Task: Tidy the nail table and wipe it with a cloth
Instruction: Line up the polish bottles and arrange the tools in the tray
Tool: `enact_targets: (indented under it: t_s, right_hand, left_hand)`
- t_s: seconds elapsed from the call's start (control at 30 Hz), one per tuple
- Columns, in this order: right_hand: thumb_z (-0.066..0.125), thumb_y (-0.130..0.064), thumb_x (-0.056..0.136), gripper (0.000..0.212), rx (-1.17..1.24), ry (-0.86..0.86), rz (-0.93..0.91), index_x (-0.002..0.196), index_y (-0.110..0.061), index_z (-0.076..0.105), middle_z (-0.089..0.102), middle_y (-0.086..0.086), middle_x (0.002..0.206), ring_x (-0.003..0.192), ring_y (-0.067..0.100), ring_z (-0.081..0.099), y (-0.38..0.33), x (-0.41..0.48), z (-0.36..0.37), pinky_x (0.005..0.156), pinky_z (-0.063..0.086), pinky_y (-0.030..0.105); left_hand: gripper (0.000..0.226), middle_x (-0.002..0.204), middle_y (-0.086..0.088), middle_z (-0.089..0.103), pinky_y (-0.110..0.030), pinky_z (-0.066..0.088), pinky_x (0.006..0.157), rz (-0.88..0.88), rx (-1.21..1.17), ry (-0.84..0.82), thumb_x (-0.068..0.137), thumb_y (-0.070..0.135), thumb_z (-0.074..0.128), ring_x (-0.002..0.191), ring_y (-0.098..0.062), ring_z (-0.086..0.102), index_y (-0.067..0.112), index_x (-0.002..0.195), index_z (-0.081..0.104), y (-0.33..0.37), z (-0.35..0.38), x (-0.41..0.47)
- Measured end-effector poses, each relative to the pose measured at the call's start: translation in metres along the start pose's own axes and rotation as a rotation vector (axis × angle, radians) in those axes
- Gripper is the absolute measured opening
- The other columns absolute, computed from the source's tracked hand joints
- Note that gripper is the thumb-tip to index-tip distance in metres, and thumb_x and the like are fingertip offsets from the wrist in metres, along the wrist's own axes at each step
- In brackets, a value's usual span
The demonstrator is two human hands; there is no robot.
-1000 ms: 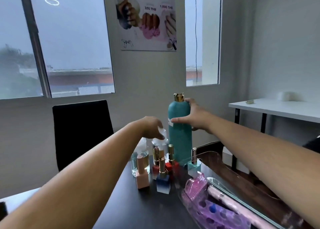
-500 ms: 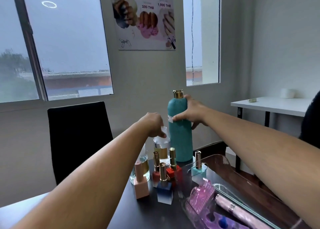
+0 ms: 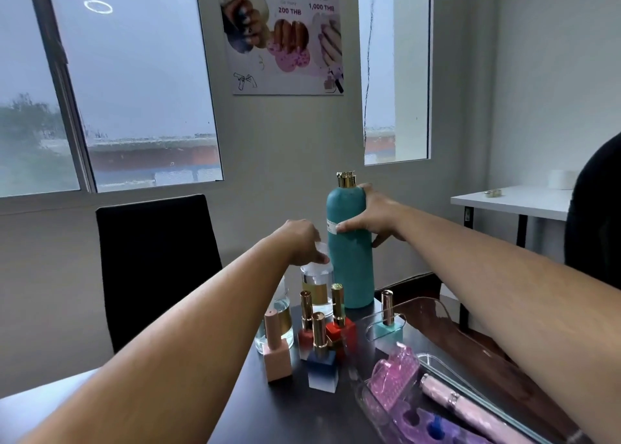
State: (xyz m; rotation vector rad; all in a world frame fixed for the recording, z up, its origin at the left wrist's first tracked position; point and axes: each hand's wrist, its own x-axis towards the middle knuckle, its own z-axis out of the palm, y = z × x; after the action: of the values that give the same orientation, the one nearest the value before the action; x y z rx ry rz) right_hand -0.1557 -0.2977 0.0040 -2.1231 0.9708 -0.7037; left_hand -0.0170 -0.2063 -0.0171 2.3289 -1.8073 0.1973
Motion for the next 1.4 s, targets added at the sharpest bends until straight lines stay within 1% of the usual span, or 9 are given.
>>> enact_targets:
  t_s: [0.13,0.27,0.4,0.53,0.67,0.8,0.93,1.07,1.4]
  right_hand:
    - [0.081,-0.044,0.067,0.098,-0.18,-0.006,0.037,0.145,-0.02,0.025,0.039,0.009,0.142,0.119,0.03,0.049,-0.001,-0.015,-0.015,0.086,0.054,0.048]
    - [0.077,-0.051,0.067,0.078,-0.428,0.2,-0.057,0.132,-0.016,0.05,0.053,0.011,0.135,0.119,0.027,0.052,0.001,-0.045,-0.037,0.096,0.045,0.037]
    - [0.079,-0.041,0.07,0.042,-0.433,0.003,-0.107,0.103,-0.016,0.069,0.07,0.002,0.105,0.091,0.014,0.063,-0.003,-0.083,-0.036,0.074,0.05,0.024]
    - [0.077,-0.035,0.075,0.032,-0.53,-0.178,-0.076,0.101,-0.017,0.072,0.071,0.0,0.101,0.094,0.016,0.066,-0.01,-0.106,-0.019,0.085,0.053,0.03]
    - [0.078,-0.023,0.076,0.02,-0.552,-0.22,-0.027,0.091,-0.011,0.075,0.074,0.008,0.095,0.078,0.019,0.069,-0.006,-0.109,-0.007,0.074,0.058,0.029]
    - [0.08,-0.014,0.073,0.006,-0.565,-0.145,-0.045,0.076,-0.012,0.075,0.072,0.004,0.083,0.073,0.017,0.068,0.003,-0.107,0.004,0.058,0.052,0.021]
    - [0.079,-0.008,0.071,0.007,-0.589,-0.111,-0.096,0.07,-0.013,0.075,0.068,-0.001,0.075,0.069,0.015,0.065,0.012,-0.099,0.011,0.052,0.046,0.018]
    - [0.066,0.007,0.075,0.022,-0.579,-0.078,-0.141,0.07,-0.012,0.076,0.065,-0.002,0.078,0.072,0.015,0.064,0.02,-0.085,0.015,0.06,0.05,0.022]
    - [0.067,0.003,0.079,0.021,-0.643,-0.039,-0.228,0.078,-0.017,0.075,0.065,-0.002,0.085,0.081,0.016,0.063,0.027,-0.055,0.02,0.07,0.052,0.025]
  left_hand:
    - [0.073,0.15,-0.008,0.035,-0.04,0.027,0.111,-0.039,-0.043,0.023,0.086,0.051,0.054,0.136,-0.028,0.033,0.017,0.145,0.027,-0.007,-0.013,-0.015]
    - [0.066,0.141,-0.007,0.047,-0.035,0.034,0.104,-0.089,-0.084,0.135,0.082,0.054,0.057,0.128,-0.026,0.044,0.018,0.136,0.043,-0.027,-0.041,-0.047]
    - [0.059,0.134,-0.005,0.053,-0.032,0.035,0.102,-0.119,-0.054,0.061,0.081,0.052,0.061,0.125,-0.024,0.046,0.021,0.13,0.05,-0.041,-0.052,-0.084]
    - [0.056,0.132,-0.006,0.056,-0.032,0.037,0.102,-0.125,-0.082,-0.023,0.081,0.044,0.064,0.122,-0.023,0.05,0.025,0.131,0.049,-0.043,-0.043,-0.109]
    - [0.052,0.13,-0.005,0.057,-0.033,0.04,0.101,-0.117,-0.108,0.003,0.08,0.035,0.068,0.117,-0.025,0.052,0.028,0.129,0.051,-0.042,-0.028,-0.115]
    - [0.044,0.123,-0.004,0.061,-0.031,0.042,0.097,-0.135,-0.173,0.109,0.078,0.029,0.071,0.112,-0.024,0.053,0.028,0.12,0.059,-0.043,-0.017,-0.112]
    - [0.037,0.111,-0.003,0.065,-0.024,0.039,0.083,-0.143,-0.259,0.193,0.072,0.029,0.077,0.106,-0.021,0.055,0.026,0.106,0.064,-0.046,-0.008,-0.104]
    - [0.036,0.109,-0.004,0.065,-0.022,0.037,0.079,-0.132,-0.279,0.225,0.07,0.028,0.079,0.106,-0.022,0.052,0.024,0.103,0.064,-0.043,-0.002,-0.09]
    - [0.038,0.113,-0.005,0.062,-0.022,0.038,0.08,-0.123,-0.287,0.188,0.071,0.027,0.078,0.105,-0.021,0.053,0.024,0.105,0.061,-0.045,0.002,-0.061]
